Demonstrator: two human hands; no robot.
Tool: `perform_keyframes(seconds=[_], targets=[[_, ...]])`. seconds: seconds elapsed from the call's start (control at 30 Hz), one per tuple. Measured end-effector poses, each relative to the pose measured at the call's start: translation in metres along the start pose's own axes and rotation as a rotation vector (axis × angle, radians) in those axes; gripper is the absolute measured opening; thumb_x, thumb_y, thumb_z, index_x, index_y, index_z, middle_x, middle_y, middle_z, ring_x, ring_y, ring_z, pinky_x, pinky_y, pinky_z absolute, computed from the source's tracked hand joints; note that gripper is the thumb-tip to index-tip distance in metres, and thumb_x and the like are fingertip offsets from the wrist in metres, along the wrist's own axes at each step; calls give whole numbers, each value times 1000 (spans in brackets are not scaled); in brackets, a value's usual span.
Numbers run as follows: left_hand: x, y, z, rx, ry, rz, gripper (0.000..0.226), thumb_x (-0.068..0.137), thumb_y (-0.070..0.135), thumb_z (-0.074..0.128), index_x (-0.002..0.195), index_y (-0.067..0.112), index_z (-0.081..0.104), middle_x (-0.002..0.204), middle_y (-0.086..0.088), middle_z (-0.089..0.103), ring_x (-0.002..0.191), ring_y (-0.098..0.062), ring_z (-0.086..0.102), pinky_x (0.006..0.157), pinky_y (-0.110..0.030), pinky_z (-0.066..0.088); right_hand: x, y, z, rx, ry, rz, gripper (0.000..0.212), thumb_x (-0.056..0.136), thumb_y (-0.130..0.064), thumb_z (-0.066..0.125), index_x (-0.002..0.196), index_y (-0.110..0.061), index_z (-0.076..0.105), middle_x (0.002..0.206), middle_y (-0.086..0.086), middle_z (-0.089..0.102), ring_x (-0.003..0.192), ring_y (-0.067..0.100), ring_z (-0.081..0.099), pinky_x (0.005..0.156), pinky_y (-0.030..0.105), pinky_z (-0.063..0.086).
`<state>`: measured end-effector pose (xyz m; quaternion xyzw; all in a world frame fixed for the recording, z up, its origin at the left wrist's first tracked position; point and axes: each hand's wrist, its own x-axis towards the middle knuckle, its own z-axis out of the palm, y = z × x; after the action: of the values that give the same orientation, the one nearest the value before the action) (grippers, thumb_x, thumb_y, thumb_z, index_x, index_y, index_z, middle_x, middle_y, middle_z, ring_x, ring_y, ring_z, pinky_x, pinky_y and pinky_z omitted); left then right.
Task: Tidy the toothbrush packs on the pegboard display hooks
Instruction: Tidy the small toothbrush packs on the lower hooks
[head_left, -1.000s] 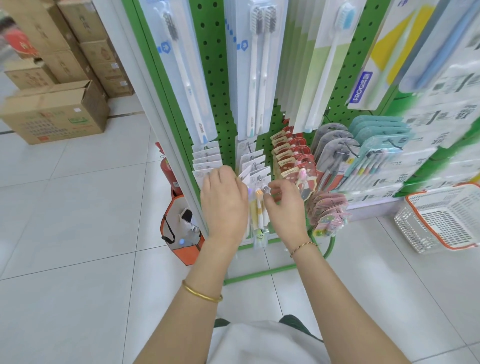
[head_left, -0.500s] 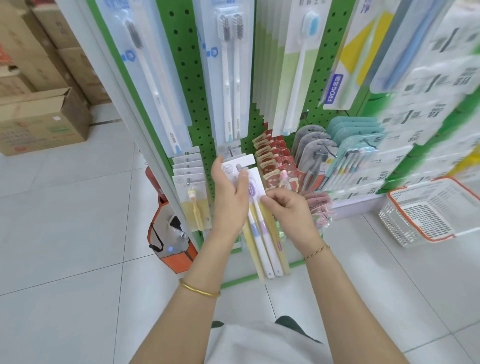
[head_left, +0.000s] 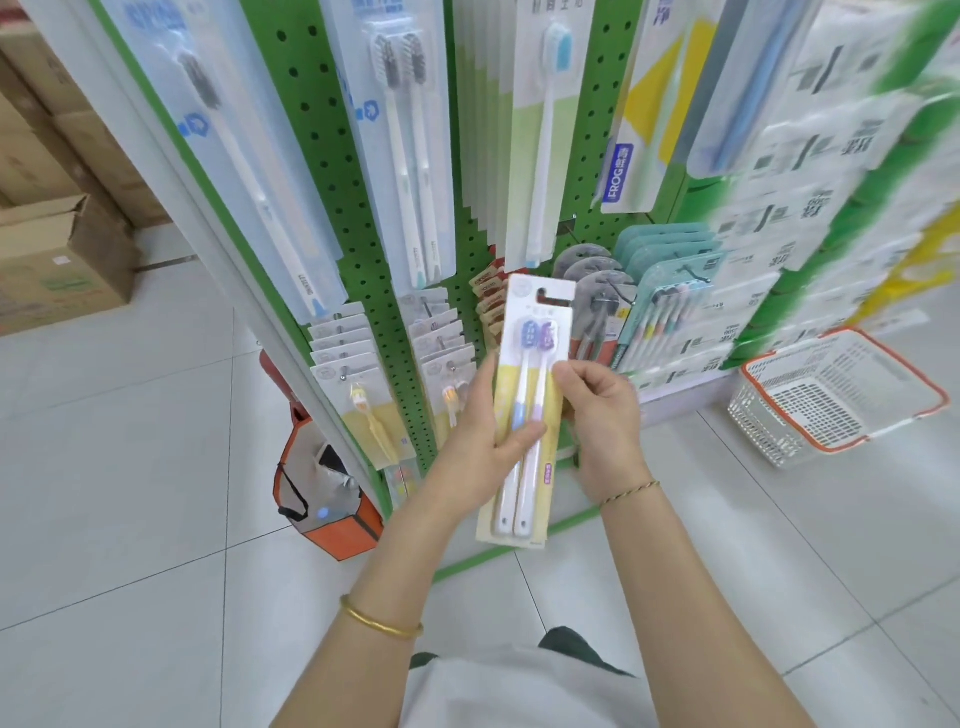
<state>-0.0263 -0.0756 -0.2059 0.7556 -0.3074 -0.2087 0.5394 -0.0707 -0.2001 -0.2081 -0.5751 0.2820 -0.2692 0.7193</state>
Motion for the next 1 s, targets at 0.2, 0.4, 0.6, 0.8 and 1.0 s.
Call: perform_keyframes(seconds=[0.2,0.4,0.6,0.8,1.0], targets=[[-9,-1,1,170,-172,-70,102,78,21,78,148,40,6,142,4,37,126,-10,41,108,-34,35,10,-3,-21,138,288,17,25,93,-7,57,68,-12,61,65,7,51,54,13,45,49,22,41],[-15,5,0,432,-285,12,97,73,30,81,144,40,15,147,12,25,120,-5,41,96,-25,36,8,-1,-31,269,447,116,26,95,-10,54,69,-13,56,52,-1,46,37,3,42,41,16,37],[-17,7,5,674,-286,20,96,75,27,71,148,28,8,142,2,25,118,-20,43,94,-34,41,2,-4,-26,339,369,128,20,95,-12,55,74,-13,58,62,0,54,49,7,53,50,21,48],[-17,25,-7,153,-359,-117,65,86,10,50,139,38,25,121,11,43,110,-14,48,82,-24,44,1,-1,-26,545,35,190,26,97,-30,50,96,-6,60,89,9,68,79,22,65,61,30,52],[-16,17,-4,-38,-333,-249,48,90,13,41,137,24,39,124,2,55,104,-13,62,85,-26,49,-1,5,-21,564,-18,157,17,98,-21,49,89,-10,58,77,4,65,70,15,63,65,28,56]])
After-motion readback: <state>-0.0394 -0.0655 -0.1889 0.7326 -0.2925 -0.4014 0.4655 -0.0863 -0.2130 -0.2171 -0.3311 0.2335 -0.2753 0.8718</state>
